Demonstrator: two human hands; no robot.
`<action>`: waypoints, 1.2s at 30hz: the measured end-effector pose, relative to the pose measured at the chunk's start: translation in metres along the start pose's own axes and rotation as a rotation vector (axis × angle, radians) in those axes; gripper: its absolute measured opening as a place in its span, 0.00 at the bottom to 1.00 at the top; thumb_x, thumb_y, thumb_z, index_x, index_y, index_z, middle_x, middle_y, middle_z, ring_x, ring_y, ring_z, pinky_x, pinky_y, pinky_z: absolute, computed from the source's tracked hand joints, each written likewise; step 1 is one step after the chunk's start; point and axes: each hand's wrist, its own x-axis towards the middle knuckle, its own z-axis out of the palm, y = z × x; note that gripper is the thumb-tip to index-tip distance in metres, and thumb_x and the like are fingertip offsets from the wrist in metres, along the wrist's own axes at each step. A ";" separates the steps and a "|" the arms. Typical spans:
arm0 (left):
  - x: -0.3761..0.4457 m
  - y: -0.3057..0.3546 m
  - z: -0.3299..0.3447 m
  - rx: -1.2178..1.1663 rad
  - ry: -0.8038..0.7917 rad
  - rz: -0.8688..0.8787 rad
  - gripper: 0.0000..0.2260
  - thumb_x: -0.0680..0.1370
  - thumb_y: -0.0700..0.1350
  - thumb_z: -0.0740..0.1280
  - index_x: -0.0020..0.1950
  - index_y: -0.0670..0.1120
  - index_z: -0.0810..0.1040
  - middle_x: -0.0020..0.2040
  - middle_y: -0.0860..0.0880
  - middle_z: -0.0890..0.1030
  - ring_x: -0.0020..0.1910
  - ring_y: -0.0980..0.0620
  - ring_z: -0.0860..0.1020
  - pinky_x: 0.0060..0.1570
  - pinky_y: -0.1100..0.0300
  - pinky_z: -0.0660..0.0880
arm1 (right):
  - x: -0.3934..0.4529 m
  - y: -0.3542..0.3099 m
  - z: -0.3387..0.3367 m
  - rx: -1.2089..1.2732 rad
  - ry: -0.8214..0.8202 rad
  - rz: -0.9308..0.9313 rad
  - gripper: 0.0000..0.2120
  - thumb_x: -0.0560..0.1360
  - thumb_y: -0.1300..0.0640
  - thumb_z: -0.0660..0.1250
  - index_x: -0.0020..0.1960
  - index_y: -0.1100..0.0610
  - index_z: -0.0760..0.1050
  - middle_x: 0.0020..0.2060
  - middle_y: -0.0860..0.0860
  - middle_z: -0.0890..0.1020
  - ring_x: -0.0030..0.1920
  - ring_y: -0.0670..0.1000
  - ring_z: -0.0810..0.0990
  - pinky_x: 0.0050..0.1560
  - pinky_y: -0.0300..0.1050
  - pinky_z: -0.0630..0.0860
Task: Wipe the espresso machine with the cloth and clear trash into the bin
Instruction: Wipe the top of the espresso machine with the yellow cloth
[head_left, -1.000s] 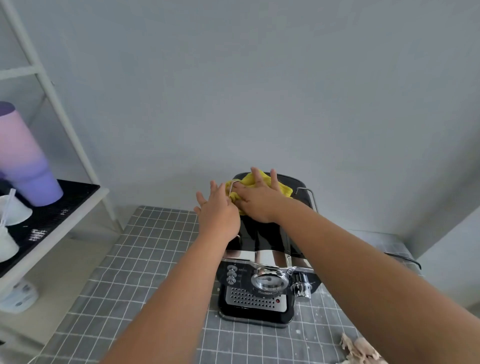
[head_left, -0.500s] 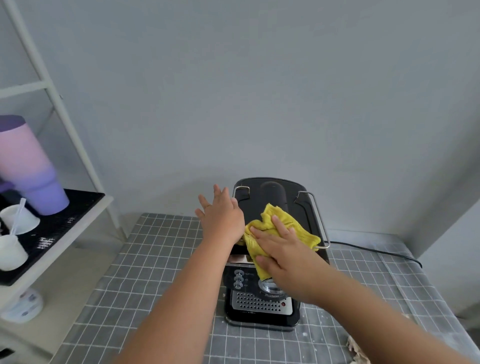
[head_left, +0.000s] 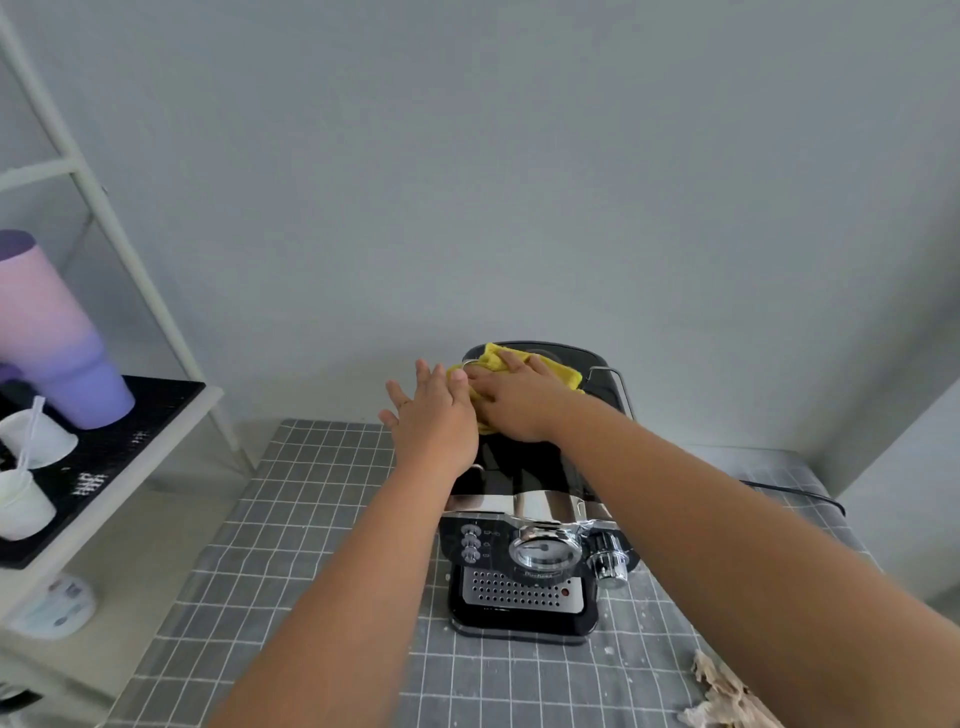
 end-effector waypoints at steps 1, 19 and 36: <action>0.000 0.000 -0.001 0.022 -0.002 -0.003 0.25 0.83 0.56 0.41 0.78 0.48 0.54 0.80 0.51 0.46 0.77 0.41 0.38 0.73 0.42 0.37 | -0.004 -0.001 0.003 0.012 0.028 0.014 0.25 0.82 0.46 0.46 0.78 0.44 0.50 0.78 0.41 0.52 0.78 0.55 0.43 0.75 0.58 0.40; -0.006 0.012 -0.007 -0.037 -0.115 -0.024 0.22 0.83 0.43 0.49 0.77 0.55 0.55 0.79 0.40 0.44 0.75 0.32 0.44 0.70 0.39 0.55 | -0.149 -0.035 0.049 0.282 0.392 0.007 0.25 0.80 0.45 0.46 0.76 0.49 0.60 0.76 0.41 0.58 0.76 0.51 0.41 0.74 0.45 0.41; -0.007 0.010 -0.007 -0.060 -0.137 -0.003 0.22 0.84 0.46 0.47 0.77 0.59 0.53 0.78 0.39 0.43 0.76 0.34 0.44 0.71 0.41 0.51 | -0.134 -0.045 0.038 0.199 0.344 0.116 0.22 0.83 0.55 0.51 0.77 0.53 0.58 0.78 0.51 0.50 0.77 0.57 0.42 0.71 0.50 0.33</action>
